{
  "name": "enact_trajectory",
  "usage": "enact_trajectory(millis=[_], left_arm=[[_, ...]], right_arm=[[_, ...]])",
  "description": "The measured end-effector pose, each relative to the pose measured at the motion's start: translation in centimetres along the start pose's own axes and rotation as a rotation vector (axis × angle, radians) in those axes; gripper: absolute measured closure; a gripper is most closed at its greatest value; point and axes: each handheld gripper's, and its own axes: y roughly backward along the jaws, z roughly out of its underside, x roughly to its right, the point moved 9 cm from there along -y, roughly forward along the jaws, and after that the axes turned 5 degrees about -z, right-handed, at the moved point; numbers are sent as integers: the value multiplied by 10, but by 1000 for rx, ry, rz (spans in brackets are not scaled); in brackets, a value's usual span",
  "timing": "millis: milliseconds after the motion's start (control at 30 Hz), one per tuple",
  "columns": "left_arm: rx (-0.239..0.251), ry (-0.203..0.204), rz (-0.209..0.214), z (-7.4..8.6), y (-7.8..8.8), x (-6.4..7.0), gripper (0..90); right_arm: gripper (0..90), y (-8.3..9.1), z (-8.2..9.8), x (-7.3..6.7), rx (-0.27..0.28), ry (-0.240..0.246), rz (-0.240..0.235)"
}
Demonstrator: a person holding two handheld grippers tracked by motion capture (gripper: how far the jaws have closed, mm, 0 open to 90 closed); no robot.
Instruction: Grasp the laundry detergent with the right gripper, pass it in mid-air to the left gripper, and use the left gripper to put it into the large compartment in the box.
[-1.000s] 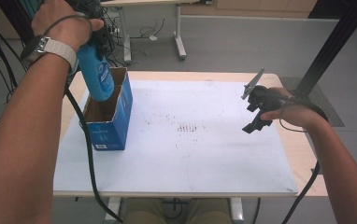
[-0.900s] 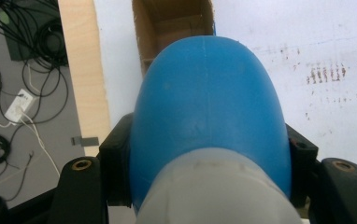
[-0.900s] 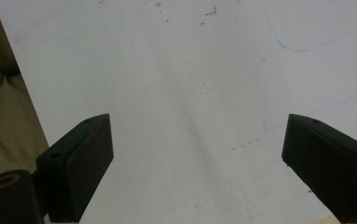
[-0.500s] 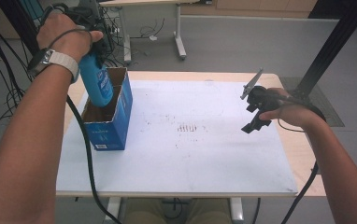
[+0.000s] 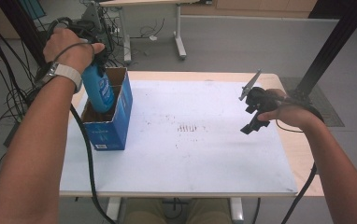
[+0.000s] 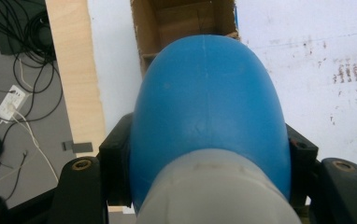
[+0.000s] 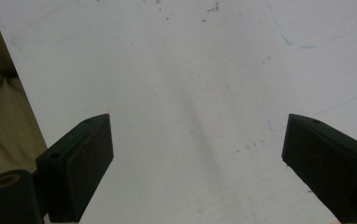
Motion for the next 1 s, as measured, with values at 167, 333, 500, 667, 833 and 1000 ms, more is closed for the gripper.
enact_trajectory(millis=[167, 333, 500, 667, 833, 1000], left_arm=[[8, 5, 4, 0, -11, 1, 377], [11, -1, 1, 1, -26, 5, 377], [13, -4, 4, 1, -41, 8, 377], [7, -8, 7, 2, -53, 10, 377], [11, -6, 0, 3, -63, 11, 377], [21, -8, -6, 4, -73, 12, 377]], right_arm=[[89, 0, 0, -1, 1, 1, 0], [89, -1, 0, -1, 2, 0, 0], [89, -4, 3, -2, -3, -9, -6], [89, -6, 5, -2, -6, -14, -11], [89, -8, 5, -2, -8, -14, -12], [89, -9, 5, -3, -7, -15, -15]])
